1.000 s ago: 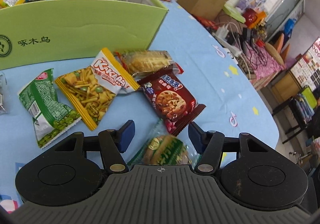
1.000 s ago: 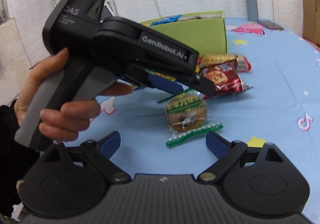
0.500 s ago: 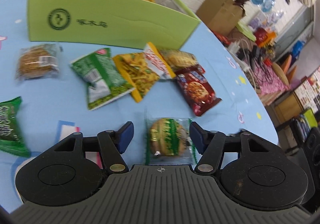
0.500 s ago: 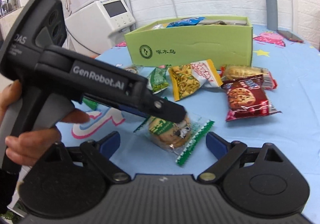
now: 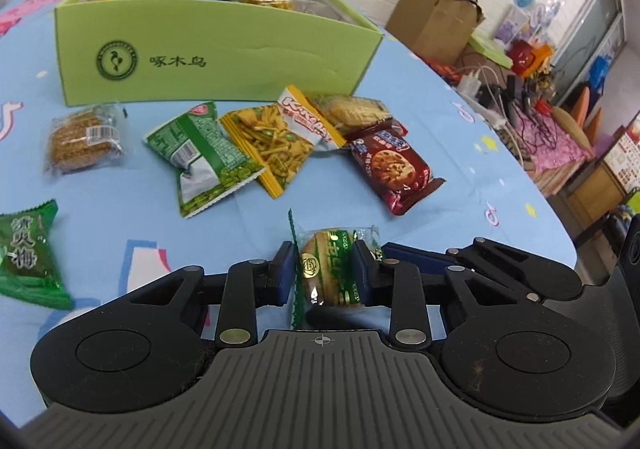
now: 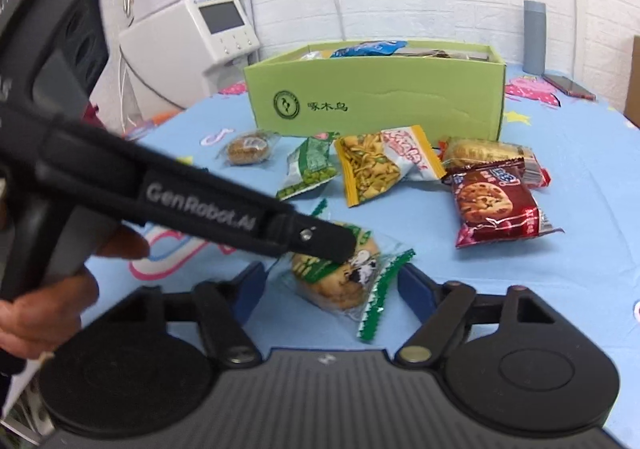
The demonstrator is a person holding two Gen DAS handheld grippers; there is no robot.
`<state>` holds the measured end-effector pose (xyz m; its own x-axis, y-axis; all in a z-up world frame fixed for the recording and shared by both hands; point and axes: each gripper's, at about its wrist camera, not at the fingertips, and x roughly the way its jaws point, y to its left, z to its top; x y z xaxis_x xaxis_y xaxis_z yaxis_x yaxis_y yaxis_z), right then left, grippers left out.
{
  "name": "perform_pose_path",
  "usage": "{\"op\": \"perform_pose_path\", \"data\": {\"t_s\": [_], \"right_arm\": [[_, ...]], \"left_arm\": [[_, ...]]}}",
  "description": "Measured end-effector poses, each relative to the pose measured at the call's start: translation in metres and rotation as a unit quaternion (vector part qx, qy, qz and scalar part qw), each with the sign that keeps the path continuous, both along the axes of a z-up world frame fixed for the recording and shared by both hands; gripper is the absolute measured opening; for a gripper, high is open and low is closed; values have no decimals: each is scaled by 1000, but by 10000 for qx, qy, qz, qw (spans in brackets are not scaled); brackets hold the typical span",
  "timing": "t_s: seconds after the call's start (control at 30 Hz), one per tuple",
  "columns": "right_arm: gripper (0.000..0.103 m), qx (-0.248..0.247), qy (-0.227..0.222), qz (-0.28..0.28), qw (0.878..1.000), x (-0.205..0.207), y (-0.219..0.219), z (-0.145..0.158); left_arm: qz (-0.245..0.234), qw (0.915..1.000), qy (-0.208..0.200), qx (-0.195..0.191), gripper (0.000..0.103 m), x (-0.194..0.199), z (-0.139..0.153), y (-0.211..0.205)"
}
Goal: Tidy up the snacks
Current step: 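Grasp the clear round-cake pack with the left gripper, then lift the cake pack with the left gripper and release it into the box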
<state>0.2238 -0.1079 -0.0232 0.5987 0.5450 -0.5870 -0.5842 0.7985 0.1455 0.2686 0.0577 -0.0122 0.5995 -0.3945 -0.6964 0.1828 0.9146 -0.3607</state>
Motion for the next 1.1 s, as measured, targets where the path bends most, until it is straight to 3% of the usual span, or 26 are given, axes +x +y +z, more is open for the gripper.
{"op": "perform_pose_path", "data": {"t_s": [0.1, 0.17, 0.23, 0.47, 0.63, 0.73, 0.83, 0.97, 1.1], "right_arm": [[72, 149, 4, 26, 9999, -1, -2, 6], [74, -5, -112, -9, 9999, -1, 3, 7], [84, -54, -53, -7, 10000, 3, 5, 2], [86, 58, 55, -98, 9999, -3, -9, -5], [84, -374, -329, 34, 9988, -5, 17, -11], [83, -146, -114, 63, 9998, 3, 12, -3], [81, -84, -297, 65, 9995, 6, 11, 11], [81, -98, -645, 97, 9978, 21, 13, 35], [81, -88, -669, -16, 9977, 42, 13, 40]], "left_arm": [[33, 9998, 95, -197, 8, 0, 2, 3], [44, 9998, 90, -153, 8, 1, 2, 1], [85, 9997, 143, -169, 15, 3, -2, 3], [54, 9998, 13, -198, 27, -6, -5, 10], [8, 9999, -72, -146, 18, -4, -6, -1], [116, 9997, -108, -174, 9, -2, 3, 3], [155, 9990, -96, -397, 4, 7, 15, 8], [218, 9983, -264, -482, 4, 27, 34, 9], [206, 9975, -329, -593, 1, 43, 42, 10]]}}
